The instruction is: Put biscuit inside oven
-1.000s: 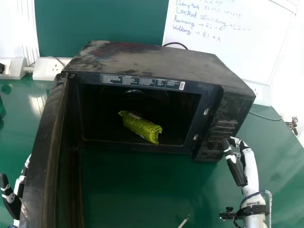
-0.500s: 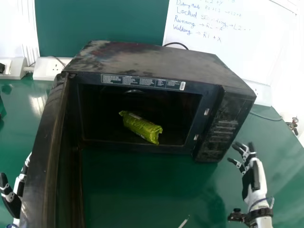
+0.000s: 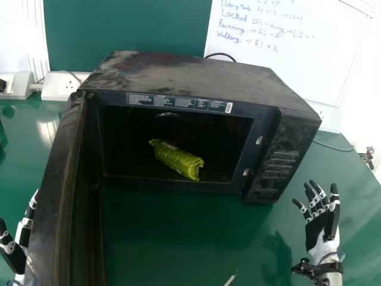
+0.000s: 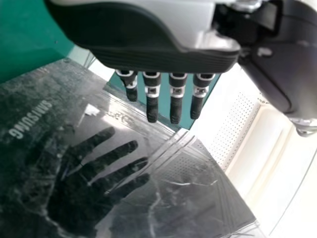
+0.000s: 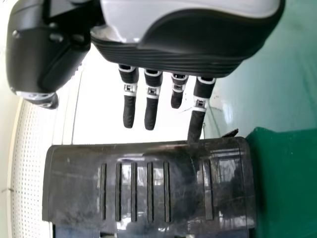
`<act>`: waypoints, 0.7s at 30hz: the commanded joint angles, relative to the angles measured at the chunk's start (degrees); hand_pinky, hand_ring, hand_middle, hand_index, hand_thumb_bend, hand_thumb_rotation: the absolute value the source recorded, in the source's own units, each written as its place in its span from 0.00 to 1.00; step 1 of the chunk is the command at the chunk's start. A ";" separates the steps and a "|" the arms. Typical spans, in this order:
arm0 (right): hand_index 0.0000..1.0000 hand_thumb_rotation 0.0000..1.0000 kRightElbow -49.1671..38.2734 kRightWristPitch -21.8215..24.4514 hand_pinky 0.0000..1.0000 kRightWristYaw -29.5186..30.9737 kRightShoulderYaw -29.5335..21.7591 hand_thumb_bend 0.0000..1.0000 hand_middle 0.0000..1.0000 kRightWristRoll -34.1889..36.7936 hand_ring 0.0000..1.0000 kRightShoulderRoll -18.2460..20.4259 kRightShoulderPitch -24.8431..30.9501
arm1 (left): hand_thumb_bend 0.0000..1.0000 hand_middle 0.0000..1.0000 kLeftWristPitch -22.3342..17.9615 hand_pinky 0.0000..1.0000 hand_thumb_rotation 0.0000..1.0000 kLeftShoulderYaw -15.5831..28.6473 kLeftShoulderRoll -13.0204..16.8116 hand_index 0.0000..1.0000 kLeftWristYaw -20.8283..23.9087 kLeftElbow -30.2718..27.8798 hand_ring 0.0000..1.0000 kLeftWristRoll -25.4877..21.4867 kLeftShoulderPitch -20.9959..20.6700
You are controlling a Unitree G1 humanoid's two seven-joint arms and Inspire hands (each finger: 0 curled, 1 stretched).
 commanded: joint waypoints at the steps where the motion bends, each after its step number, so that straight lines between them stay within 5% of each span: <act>1: 0.78 0.49 1.42 -0.03 0.67 -0.13 -0.83 0.78 0.83 0.77 0.83 0.51 -0.53 | 0.92 0.93 0.38 0.87 0.57 0.82 -0.65 0.94 -1.07 0.73 0.90 -1.19 -0.11; 6: 0.79 0.51 3.41 -0.68 0.72 0.33 -1.21 0.80 0.84 1.07 0.85 0.32 -0.98 | 0.91 0.93 -3.06 0.86 0.58 2.02 -1.40 0.94 -3.05 3.00 0.90 -0.44 -1.40; 11: 0.80 0.52 3.69 -1.04 0.77 -0.29 -1.18 0.79 0.85 0.63 0.86 0.41 -1.04 | 0.86 0.95 -12.62 0.86 0.62 3.77 -2.05 0.96 -7.16 8.74 0.92 1.41 -4.74; 21: 0.78 0.51 3.60 -1.02 0.72 -0.48 -0.80 0.79 0.84 0.60 0.85 0.64 -1.03 | 0.90 0.96 -33.14 0.85 0.73 4.03 -3.32 1.00 1.11 17.77 0.94 15.62 -8.20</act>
